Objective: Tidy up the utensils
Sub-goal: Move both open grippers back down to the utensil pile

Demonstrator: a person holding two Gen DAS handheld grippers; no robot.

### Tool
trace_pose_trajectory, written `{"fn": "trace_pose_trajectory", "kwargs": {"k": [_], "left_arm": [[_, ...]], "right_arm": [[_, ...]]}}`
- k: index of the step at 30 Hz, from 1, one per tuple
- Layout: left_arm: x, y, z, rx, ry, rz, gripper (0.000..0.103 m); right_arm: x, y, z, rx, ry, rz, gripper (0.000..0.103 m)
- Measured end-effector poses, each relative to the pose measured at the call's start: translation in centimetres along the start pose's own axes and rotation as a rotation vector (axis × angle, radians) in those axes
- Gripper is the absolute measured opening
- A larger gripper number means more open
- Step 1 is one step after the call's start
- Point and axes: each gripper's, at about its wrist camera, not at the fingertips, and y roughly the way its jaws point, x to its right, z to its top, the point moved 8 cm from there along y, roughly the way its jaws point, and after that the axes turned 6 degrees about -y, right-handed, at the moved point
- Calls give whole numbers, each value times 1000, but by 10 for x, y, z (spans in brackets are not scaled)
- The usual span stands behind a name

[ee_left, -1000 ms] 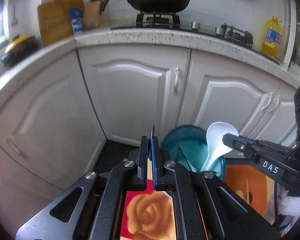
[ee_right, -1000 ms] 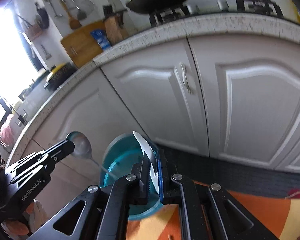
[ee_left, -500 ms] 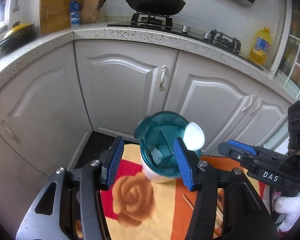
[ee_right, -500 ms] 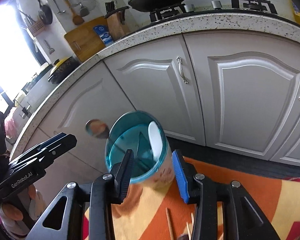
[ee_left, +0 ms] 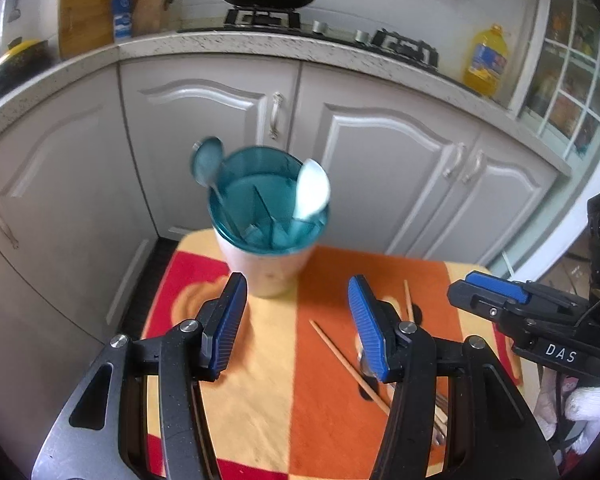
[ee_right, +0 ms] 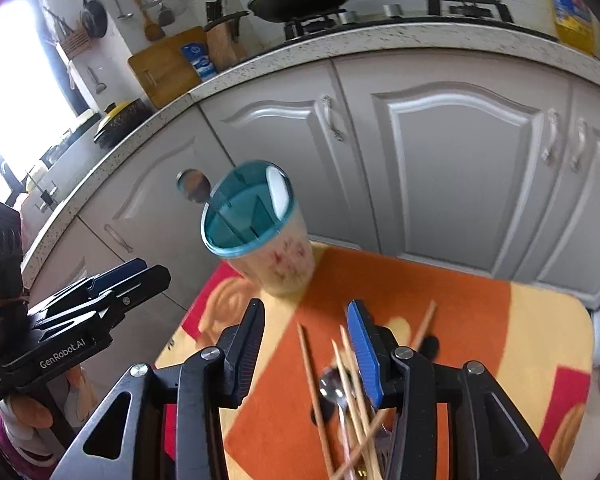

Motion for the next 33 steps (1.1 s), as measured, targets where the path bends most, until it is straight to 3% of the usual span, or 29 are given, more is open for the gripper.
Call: {"fn": "trace_pose_trajectory", "kwargs": {"k": [11, 19, 25, 33], "left_arm": [[14, 14, -38, -94, -3, -57, 53], [10, 33, -71, -200, -36, -104, 53], [9, 46, -88, -244, -29, -116, 53], [-6, 68, -96, -305, -99, -103, 53]], "right_arm": [[44, -21, -59, -50, 83, -59, 42], [61, -11, -99, -116, 120, -51, 42], [61, 6, -111, -155, 127, -14, 42], [64, 34, -103, -180, 145, 17, 37]]}}
